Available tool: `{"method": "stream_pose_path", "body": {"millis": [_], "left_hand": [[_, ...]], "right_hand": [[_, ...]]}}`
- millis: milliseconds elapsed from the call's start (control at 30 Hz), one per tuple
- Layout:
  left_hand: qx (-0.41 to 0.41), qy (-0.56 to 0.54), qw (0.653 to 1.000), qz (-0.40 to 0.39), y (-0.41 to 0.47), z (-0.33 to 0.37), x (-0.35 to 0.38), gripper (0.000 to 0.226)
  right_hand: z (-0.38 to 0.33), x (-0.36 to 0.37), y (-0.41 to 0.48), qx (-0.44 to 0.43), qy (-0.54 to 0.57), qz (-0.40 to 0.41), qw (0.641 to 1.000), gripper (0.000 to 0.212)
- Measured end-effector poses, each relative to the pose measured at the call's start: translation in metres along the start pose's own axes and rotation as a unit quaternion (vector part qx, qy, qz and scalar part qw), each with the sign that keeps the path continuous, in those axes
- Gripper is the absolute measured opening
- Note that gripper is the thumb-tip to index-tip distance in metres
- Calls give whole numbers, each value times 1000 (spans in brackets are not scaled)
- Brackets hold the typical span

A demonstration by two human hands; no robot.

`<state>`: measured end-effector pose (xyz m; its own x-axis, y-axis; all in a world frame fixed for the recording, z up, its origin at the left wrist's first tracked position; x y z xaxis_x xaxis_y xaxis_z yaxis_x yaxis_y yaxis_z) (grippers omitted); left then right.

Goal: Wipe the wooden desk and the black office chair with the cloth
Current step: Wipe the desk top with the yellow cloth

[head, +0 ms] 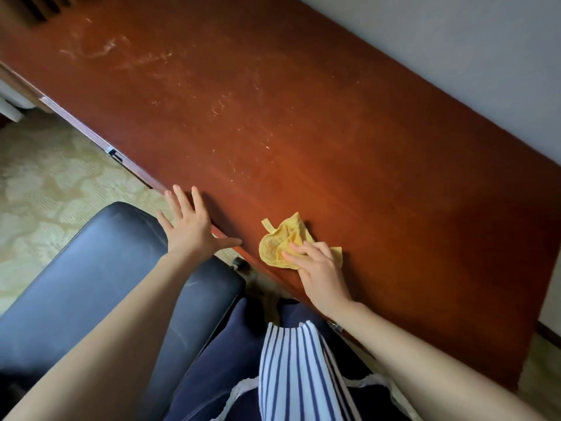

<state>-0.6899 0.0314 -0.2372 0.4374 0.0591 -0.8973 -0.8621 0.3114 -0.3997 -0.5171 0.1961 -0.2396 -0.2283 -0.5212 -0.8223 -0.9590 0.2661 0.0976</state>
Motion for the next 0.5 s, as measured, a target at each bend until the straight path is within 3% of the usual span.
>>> {"method": "stream_pose_path", "body": {"millis": [300,500], "left_hand": [[-4,-40,999,-19,36,-59,-10,150],[6,-37,998,-45,41,-65,-9,141]], "right_hand": [[-19,7,12,-81,-68,-34,994,50],[-37,26,87,-235,-67,-111,963,35]]}}
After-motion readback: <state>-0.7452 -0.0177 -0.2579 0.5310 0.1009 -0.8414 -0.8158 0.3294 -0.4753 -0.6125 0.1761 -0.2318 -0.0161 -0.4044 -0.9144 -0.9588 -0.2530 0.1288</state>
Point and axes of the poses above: each hand's wrist, its own y-axis towards the middle knuckle, its own x-axis out of the palm, z = x × y, the point moved 5 cm from there along y, towards the middle knuckle, and after that the axes turned 2 degrees about z, right-handed, at the moved point
